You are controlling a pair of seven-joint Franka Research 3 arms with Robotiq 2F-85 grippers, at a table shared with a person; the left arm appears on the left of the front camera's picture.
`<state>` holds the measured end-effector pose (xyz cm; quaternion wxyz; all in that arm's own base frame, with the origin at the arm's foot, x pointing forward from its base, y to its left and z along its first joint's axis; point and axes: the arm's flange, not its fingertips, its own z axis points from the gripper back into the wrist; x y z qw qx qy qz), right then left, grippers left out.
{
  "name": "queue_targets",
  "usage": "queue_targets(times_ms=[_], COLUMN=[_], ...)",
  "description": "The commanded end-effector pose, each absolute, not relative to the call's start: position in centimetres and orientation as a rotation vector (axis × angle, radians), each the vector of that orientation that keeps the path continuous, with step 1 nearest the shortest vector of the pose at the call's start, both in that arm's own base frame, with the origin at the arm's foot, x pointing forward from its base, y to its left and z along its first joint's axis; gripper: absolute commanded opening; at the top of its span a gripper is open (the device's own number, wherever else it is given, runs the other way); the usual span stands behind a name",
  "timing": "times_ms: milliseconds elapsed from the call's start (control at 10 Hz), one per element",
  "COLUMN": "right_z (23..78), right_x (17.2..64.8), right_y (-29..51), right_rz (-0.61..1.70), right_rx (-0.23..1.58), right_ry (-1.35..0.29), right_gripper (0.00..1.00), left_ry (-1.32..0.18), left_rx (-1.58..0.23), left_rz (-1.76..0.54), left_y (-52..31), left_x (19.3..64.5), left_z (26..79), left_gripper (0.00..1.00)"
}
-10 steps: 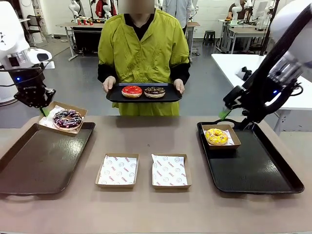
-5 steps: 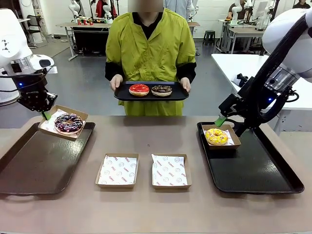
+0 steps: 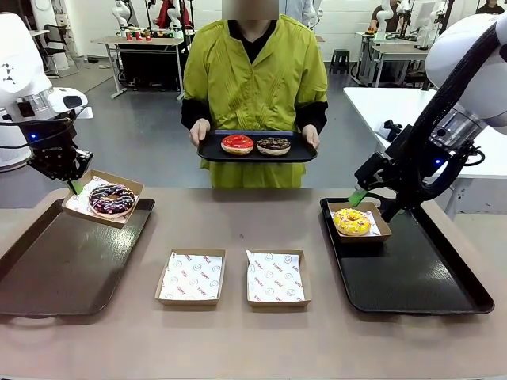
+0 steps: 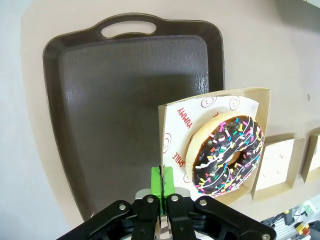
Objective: Individually package the donuts and arrange them on the tray.
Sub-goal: Place the picked Paper togo box on the Handle tray while simultaneously picking up another Paper togo box from the table with the other hand.
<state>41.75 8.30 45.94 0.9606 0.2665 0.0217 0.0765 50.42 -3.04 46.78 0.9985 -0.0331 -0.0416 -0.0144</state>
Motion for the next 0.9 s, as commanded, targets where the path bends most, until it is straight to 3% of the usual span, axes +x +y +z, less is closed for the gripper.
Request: queue_targets(times_ms=[0,800], right_z=[45.7,38.8], right_x=[41.8,42.2], right_y=[10.1,22.4], right_rz=[0.116,0.008], right_rx=[0.470,0.143], right_ry=[0.036,0.087], right_gripper=[1.00,1.00], left_ry=[-0.070,-0.022], left_rx=[-0.060,-0.096], left_rz=[-0.032,0.005], left_y=[-2.7,0.6], left_x=[51.0,54.9], left_z=[46.4,41.9], left_gripper=[0.01,0.01])
